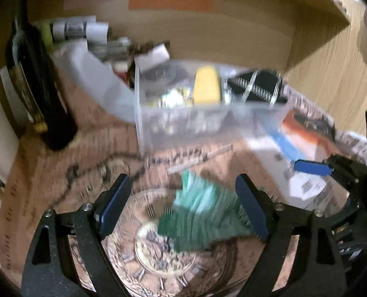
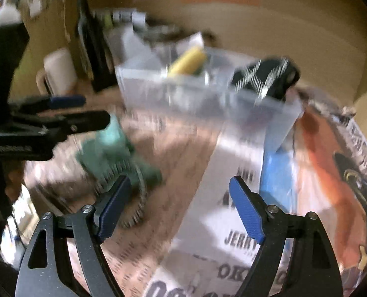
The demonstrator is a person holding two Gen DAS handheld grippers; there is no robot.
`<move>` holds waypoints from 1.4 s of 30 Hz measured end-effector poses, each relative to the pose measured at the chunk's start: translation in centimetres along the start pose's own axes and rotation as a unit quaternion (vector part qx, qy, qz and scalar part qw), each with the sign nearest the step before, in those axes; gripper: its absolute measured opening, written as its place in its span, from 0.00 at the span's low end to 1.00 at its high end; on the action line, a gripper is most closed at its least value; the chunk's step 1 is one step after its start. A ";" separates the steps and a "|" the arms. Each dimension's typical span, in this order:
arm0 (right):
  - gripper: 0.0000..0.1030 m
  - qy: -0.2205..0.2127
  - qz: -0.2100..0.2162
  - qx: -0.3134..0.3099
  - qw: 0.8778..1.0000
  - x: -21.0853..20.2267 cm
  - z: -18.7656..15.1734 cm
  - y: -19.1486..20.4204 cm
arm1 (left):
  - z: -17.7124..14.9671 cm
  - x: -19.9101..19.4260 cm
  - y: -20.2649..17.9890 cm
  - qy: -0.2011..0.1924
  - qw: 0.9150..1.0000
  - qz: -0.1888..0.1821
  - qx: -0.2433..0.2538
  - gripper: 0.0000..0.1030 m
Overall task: Organize soft objects
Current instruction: 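Grasp the green knit cloth with the left tool while the right tool grasps the braided bracelet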
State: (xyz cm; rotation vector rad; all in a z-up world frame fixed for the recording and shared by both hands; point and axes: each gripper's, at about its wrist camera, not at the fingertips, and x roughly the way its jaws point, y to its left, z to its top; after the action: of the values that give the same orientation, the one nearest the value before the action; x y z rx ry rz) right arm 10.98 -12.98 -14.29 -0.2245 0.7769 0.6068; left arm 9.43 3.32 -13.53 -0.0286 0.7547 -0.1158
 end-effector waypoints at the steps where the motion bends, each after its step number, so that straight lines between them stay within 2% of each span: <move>1: 0.78 0.009 -0.008 -0.005 1.000 0.3 -0.4 0.0 | -0.4 0.6 0.1 0.008 1.000 0.002 -0.002 0.84; 5: 0.78 0.025 -0.025 -0.007 0.999 0.6 -0.8 -0.9 | -2.0 2.1 1.0 0.032 0.999 0.019 -0.009 0.84; 12: 0.78 0.027 -0.069 0.033 0.997 -0.3 -1.1 -4.6 | -2.3 1.8 3.0 0.032 0.998 0.028 -0.041 0.84; 14: 0.78 0.018 -0.060 0.056 0.996 -0.9 -1.0 -5.4 | -2.3 1.5 3.0 0.032 0.998 0.025 -0.043 0.84; 17: 0.78 0.000 -0.020 0.084 0.996 -2.1 -0.7 -5.7 | -2.1 0.5 2.4 0.020 0.999 0.012 -0.040 0.84; 22: 0.78 -0.017 0.035 0.087 0.995 -2.4 -0.2 -4.1 | -1.7 -0.2 0.7 0.017 0.999 -0.017 -0.023 0.85; 27: 0.78 0.011 0.045 0.061 0.997 -0.5 -0.7 -1.8 | -2.2 0.7 -0.6 0.039 0.999 -0.034 -0.015 0.95; 30: 0.77 0.011 0.026 0.039 0.999 0.2 -0.9 -1.0 | -2.4 1.1 -1.0 0.042 0.998 -0.033 -0.012 0.97; 35: 0.46 0.004 0.005 0.024 1.000 0.1 -0.9 -0.8 | -2.4 2.5 -1.5 0.046 0.999 -0.016 -0.006 0.97; 39: 0.32 -0.001 0.003 0.035 0.999 -0.3 -1.1 -1.8 | -2.5 3.5 -1.0 0.039 0.999 0.006 -0.026 0.96; 40: 0.29 -0.003 0.003 0.037 0.999 -0.4 -1.2 -2.0 | -2.5 3.5 -1.2 0.035 0.999 0.011 -0.024 0.94; 42: 0.23 -0.005 0.002 0.040 0.999 -0.6 -1.3 -2.1 | -2.6 3.4 -1.4 0.030 0.999 0.015 -0.020 0.81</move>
State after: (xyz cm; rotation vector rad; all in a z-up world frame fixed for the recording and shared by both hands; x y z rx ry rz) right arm 11.15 -15.49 -14.82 -0.1471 0.7911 0.5783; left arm 9.93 1.59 -17.62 -0.0512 0.8179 -0.0732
